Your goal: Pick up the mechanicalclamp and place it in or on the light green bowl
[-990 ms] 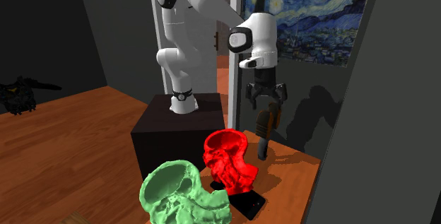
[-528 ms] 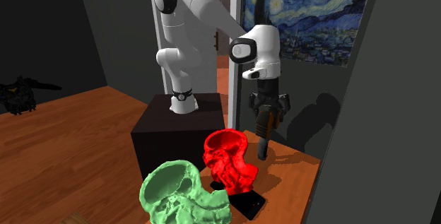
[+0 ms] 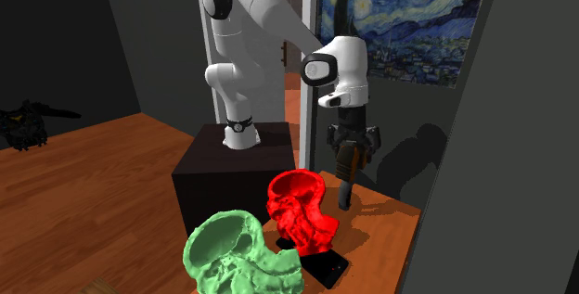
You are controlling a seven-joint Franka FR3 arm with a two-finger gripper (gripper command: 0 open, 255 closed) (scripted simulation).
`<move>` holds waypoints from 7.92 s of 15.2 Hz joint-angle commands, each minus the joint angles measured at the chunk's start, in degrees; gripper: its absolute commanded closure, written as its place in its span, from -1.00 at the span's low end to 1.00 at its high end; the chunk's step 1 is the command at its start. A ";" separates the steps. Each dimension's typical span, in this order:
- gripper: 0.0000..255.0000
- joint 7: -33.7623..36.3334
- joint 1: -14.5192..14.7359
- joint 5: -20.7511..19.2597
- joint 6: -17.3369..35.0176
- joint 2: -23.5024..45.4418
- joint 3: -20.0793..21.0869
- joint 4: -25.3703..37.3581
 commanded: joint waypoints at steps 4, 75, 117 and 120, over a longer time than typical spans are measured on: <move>1.00 0.00 0.00 0.00 0.00 0.00 0.00 0.00; 1.00 -45.82 -19.81 17.19 -30.53 1.15 -9.37 36.04; -1.00 -46.43 -21.65 18.03 -20.26 -0.59 -9.51 24.23; -1.00 -46.43 -21.65 18.03 -20.26 -0.58 -9.51 24.23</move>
